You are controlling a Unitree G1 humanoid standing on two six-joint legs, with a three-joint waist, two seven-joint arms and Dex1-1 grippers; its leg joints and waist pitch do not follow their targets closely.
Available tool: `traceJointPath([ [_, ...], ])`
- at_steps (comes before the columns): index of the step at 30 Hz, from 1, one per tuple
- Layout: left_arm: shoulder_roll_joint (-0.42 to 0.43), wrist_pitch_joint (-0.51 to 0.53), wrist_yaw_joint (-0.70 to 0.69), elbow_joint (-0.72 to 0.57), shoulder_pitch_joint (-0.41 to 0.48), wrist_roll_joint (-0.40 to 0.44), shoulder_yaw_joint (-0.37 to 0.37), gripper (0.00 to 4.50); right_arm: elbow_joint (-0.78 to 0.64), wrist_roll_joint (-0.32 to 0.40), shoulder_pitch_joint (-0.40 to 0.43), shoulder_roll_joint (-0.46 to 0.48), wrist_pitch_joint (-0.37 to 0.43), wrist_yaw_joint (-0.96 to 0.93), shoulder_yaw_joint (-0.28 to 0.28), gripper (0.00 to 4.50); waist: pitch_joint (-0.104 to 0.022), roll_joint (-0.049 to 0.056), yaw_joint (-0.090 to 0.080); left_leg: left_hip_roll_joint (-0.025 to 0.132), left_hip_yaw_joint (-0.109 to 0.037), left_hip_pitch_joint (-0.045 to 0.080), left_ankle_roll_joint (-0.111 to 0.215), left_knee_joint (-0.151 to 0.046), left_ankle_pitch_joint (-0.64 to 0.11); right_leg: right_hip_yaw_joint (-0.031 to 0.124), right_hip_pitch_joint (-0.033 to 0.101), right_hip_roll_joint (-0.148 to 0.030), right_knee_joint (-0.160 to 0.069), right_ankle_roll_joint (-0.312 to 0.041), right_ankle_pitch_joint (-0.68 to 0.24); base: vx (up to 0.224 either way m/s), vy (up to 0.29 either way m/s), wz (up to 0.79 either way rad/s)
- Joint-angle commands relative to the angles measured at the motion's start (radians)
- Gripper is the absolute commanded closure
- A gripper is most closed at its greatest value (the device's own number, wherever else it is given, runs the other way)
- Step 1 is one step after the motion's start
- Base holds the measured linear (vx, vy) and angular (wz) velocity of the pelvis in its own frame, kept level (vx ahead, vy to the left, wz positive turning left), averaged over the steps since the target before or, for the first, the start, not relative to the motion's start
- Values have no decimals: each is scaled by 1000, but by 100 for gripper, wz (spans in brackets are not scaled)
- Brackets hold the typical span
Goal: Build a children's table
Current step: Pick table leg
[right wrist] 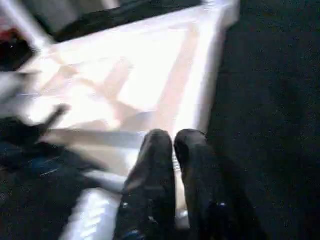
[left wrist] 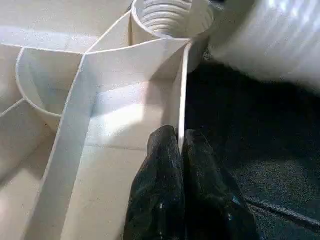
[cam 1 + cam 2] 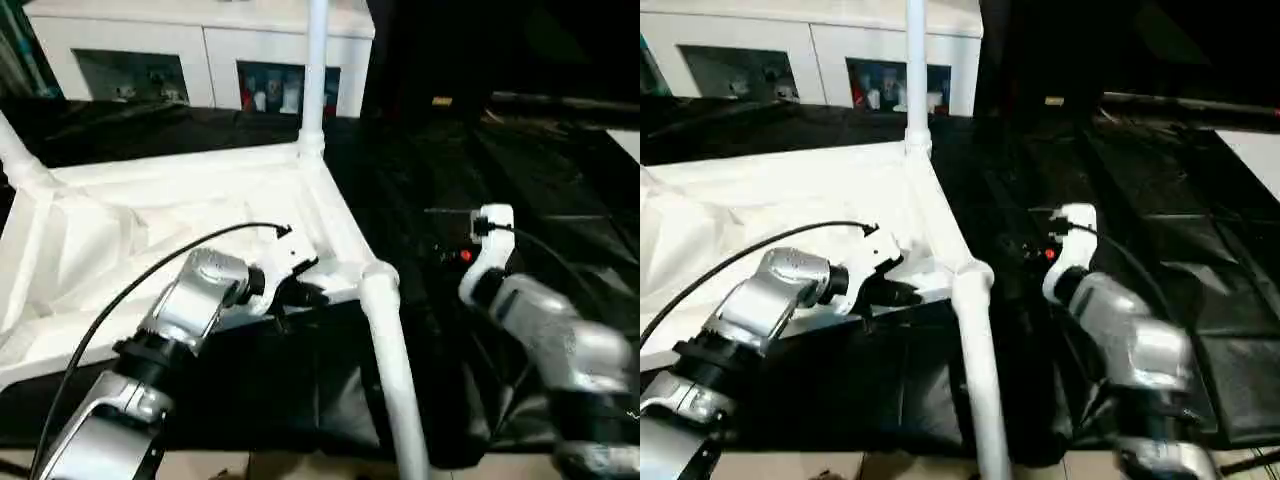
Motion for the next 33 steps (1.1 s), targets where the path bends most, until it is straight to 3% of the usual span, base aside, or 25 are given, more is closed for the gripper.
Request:
traceJointPath([
  [1, 22, 24, 12, 15, 18, 7, 12, 450, -52, 46, -7, -12, 67, -17, -32, 447, -71, -11, 16, -12, 12, -15, 53, -54, -126, 36, 85, -35, -61, -134, -196, 0, 0, 0],
  [3, 27, 27, 15, 12, 20, 5, 10, 450, -104, 110, -8, -12, 136, -31, -66, 447, -70, -12, 17, -12, 12, -11, 36, -54, -154, 37, 78, -35, -70, -109, -287, 0, 0, 0],
  [6, 30, 30, 18, 9, 25, 5, 9, 450, -222, 231, 20, -11, 269, -53, -87, 447, -70, -10, 19, -11, 10, -9, 28, -56, -158, 37, 75, -33, -71, -98, -301, 0, 0, 0],
  [7, 30, 30, 18, 9, 25, 5, 9, 450, -222, 231, 20, -11, 269, -53, -87, 447, -69, -10, 20, -10, 11, -8, 27, -56, -160, 38, 75, -32, -72, -95, -299, 0, 0, 0],
  [8, 33, 33, 21, 5, 28, 3, 6, 450, -307, 276, 71, -65, 358, -15, -59, 447, -70, -9, 19, -10, 10, -9, 24, -56, -161, 38, 73, -33, -71, -97, -294, 0, 0, 0],
  [10, 36, 38, 21, 0, 31, -1, 2, 450, -369, 289, 123, -122, 409, 23, -23, 447, -69, -10, 30, -8, 9, -9, 24, -55, -158, 41, 78, -30, -70, -94, -259, 0, 0, 0],
  [13, 38, 39, 21, -1, 32, -4, -3, 450, -415, 251, 204, -189, 453, 30, 45, 447, -70, -10, 33, -9, 9, -12, 18, -55, -159, 42, 76, -33, -71, -91, -262, 0, 0, 0],
  [14, 38, 39, 21, -1, 32, -4, -3, 450, -415, 251, 204, -189, 453, 30, 45, 447, -69, -13, 33, -11, 10, -10, 15, -55, -176, 41, 74, -33, -76, -84, -296, 0, 0, 0],
  [16, 39, 33, 20, 10, 25, -4, -5, 450, -372, 220, 198, -147, 482, -64, 52, 447, -68, -9, 31, -14, 8, -12, 4, -56, -195, 39, 70, -36, -84, -62, -378, 0, 0, 0],
  [19, 40, 29, 19, 18, 16, -3, -8, 450, -329, 231, 169, -84, 499, -118, 27, 447, -68, -4, 29, -15, 6, -9, -7, -56, -213, 36, 64, -36, -90, -47, -422, 0, 0, 0],
  [26, 44, 24, 18, 25, 7, -4, -14, 450, -311, 228, 154, -60, 530, -123, 17, 447, -72, -3, 35, -11, 4, -9, -15, -56, -208, 39, 69, -34, -74, -83, -299, 0, 0, 0],
  [29, 45, 23, 18, 26, 7, -4, -16, 450, -311, 216, 152, -64, 545, -133, 27, 447, -72, -4, 37, -13, 6, -10, -15, -55, -198, 40, 71, -35, -74, -86, -298, 0, 0, 0],
  [33, 47, 24, 18, 24, 6, -8, -18, 450, -305, 149, 145, -95, 573, -192, 120, 447, -71, -6, 36, -13, 5, -11, -27, -56, -182, 40, 73, -34, -73, -75, -308, 0, 0, 0],
])
